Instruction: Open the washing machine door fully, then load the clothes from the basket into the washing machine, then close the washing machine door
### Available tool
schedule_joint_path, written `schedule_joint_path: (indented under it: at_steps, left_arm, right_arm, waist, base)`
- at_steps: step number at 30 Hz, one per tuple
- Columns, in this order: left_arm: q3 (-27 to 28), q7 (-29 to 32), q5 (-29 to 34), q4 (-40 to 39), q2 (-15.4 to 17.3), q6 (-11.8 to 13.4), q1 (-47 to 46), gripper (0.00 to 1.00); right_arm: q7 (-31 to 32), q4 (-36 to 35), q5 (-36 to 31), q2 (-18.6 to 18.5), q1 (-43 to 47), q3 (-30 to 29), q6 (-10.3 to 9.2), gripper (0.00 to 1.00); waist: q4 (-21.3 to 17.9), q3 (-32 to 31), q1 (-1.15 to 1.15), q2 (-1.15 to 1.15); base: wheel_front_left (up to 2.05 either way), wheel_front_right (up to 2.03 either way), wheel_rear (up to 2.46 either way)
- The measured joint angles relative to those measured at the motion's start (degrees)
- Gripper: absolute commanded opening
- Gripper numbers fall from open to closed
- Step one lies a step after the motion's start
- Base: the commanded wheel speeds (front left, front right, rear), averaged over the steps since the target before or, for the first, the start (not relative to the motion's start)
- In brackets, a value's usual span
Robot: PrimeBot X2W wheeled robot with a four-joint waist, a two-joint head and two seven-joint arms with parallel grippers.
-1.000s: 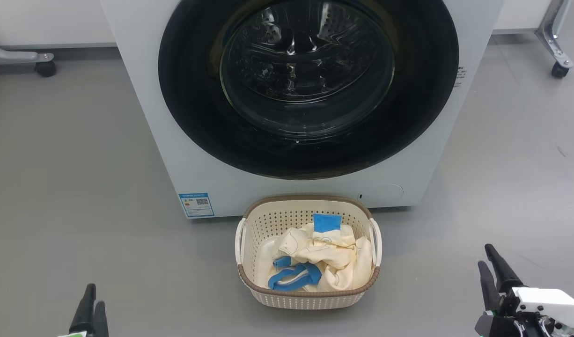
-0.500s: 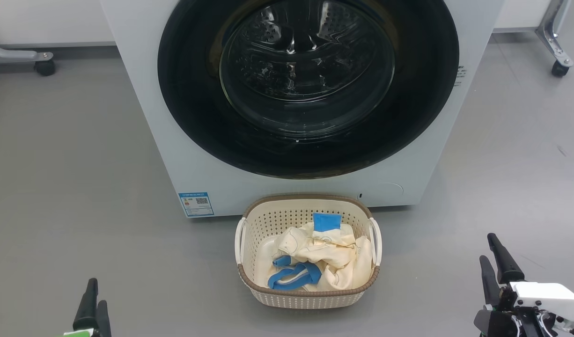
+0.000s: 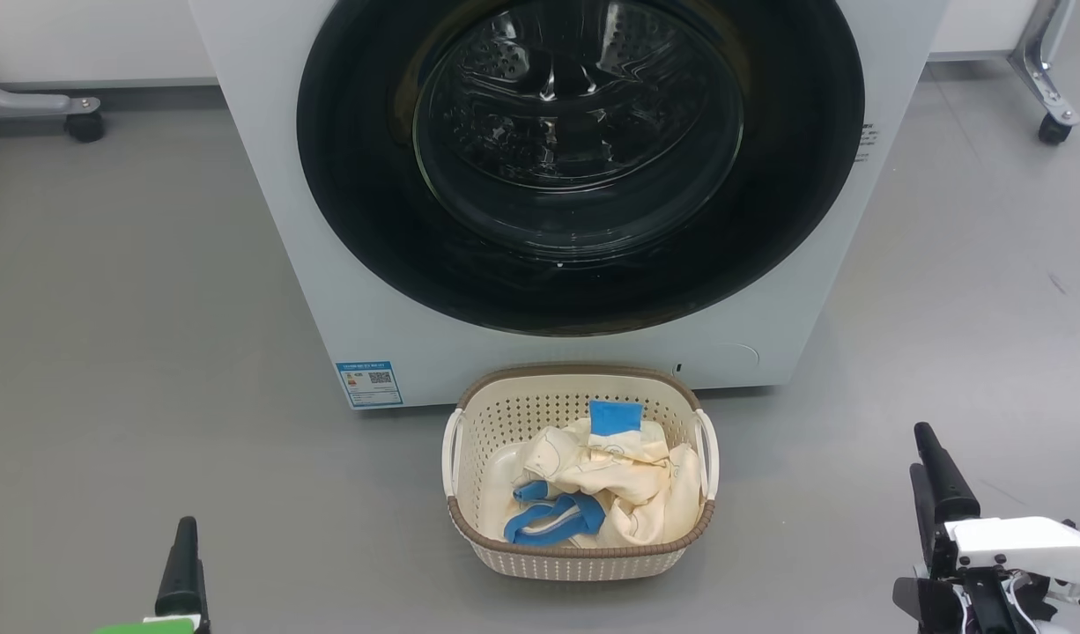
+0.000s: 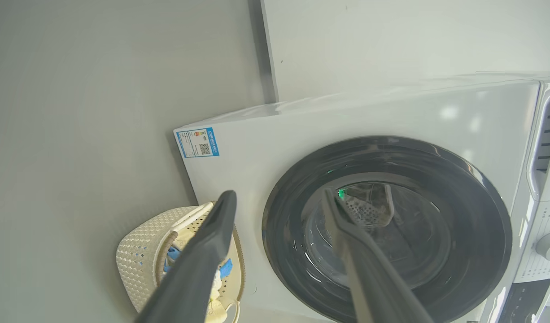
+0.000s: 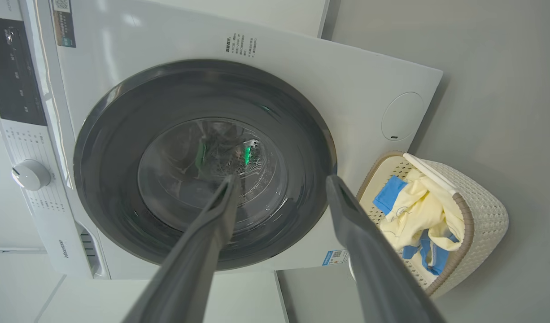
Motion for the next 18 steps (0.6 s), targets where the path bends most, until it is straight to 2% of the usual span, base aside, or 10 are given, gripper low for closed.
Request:
schedule_joint_path:
  at_steps: [18]
  left_arm:
    - [-0.59, -3.11, 16.13, -0.51, 0.87, 0.0, -0.07, 1.0]
  right_arm:
    - [-3.47, -3.26, -14.18, -1.42, -0.04, 2.04, 0.01, 1.0]
  waist:
    - [0.15, -0.36, 0.0, 0.0]
  base:
    - [0.0, 0.0, 0.0]
